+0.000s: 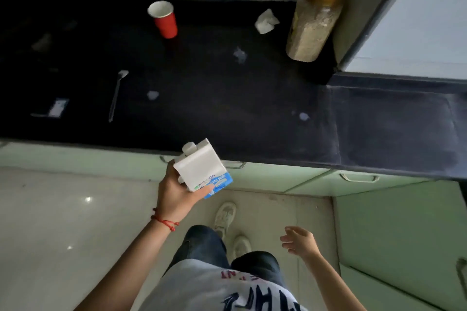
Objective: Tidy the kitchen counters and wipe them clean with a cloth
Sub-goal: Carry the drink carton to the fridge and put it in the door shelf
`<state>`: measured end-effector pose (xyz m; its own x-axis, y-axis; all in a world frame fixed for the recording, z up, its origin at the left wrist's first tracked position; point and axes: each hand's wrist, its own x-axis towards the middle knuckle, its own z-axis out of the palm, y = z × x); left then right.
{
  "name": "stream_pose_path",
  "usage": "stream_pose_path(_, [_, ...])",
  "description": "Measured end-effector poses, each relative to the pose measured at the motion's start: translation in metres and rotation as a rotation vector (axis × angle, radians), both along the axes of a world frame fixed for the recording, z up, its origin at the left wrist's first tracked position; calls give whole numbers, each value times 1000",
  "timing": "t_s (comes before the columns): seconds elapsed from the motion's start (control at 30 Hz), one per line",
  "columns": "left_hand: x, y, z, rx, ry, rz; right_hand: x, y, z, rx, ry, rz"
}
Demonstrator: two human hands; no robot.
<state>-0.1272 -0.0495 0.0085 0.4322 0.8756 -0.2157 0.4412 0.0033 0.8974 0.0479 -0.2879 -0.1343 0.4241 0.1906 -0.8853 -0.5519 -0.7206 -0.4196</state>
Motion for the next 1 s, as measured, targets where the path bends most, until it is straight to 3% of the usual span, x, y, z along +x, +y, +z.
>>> stream_pose_path(0.33, [-172, -73, -26, -64, 239, 550, -41, 68, -1, -7, 30, 461])
stream_pose_path(0.47, [-244, -108, -38, -142, 271, 793, -77, 115, 6, -11, 72, 549])
stream_pose_path(0.7, [-352, -180, -51, -255, 262, 1240, -190, 188, 24, -11, 64, 887])
stream_pose_path(0.87, [-423, -217, -57, -329, 248, 1452, -297, 229, 38, 41, -35, 1126])
stream_pose_path(1.0, [-481, -222, -59, -320, 238, 1510, -372, 256, 39, 43, -56, 1245])
